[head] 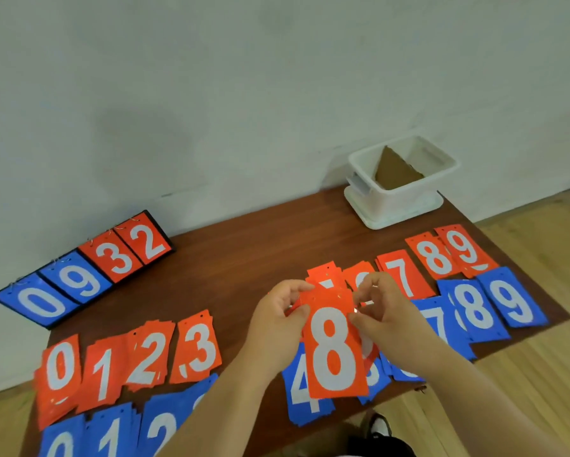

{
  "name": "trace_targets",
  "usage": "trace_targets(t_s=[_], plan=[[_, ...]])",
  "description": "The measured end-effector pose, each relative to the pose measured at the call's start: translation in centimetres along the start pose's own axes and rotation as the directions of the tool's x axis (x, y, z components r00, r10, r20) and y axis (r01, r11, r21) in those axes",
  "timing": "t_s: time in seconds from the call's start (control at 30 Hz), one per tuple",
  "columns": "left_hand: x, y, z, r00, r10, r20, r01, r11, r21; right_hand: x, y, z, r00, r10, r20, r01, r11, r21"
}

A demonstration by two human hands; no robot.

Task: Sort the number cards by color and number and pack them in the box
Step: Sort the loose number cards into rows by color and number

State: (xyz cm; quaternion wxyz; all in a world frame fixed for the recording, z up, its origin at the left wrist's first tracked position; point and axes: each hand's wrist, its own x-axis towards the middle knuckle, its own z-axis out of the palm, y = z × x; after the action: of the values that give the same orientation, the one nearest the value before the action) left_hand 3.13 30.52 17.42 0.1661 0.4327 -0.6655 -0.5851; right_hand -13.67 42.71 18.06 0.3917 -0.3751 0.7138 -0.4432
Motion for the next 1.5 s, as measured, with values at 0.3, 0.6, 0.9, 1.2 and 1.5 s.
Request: trace_targets(t_s=[0.3, 0.6, 0.9, 1.2, 1.5], plan=[[5.0, 1.6, 6.7, 1.0, 0.019, -0.015, -0.019, 0.999, 0.045, 0.9, 2.7, -5.7, 0.996, 0.067, -0.067, -0.072, 0.995, -0.076], [13.6, 4.5, 20.2, 0.995, -0.036, -0.095, 0.044, 0.995, 0.087, 7.3, 8.2, -18.2, 0.978, 0.116, -0.171, -0.127, 0.991, -0.052], [20.3, 4.3, 28.8, 0.987, -0.16, -0.024, 0.162, 0.975, 0.151, 15.0, 15.8, -24.7, 0.943, 0.216, -0.255, -0.258, 0.956, -0.143], [24.6, 1.7, 29.5, 0.986, -0.16, -0.052, 0.165, 0.864, 0.476, 22.0, 20.6, -25.7, 0.934, 0.29, -0.211, -0.345, 0.887, -0.309], [18.3, -1.7, 23.5, 0.977, -0.11, -0.181, 0.205, 0.709, 0.675, 19.2, 18.2, -22.9, 0.977, 0.176, -0.12, -0.213, 0.848, -0.485]])
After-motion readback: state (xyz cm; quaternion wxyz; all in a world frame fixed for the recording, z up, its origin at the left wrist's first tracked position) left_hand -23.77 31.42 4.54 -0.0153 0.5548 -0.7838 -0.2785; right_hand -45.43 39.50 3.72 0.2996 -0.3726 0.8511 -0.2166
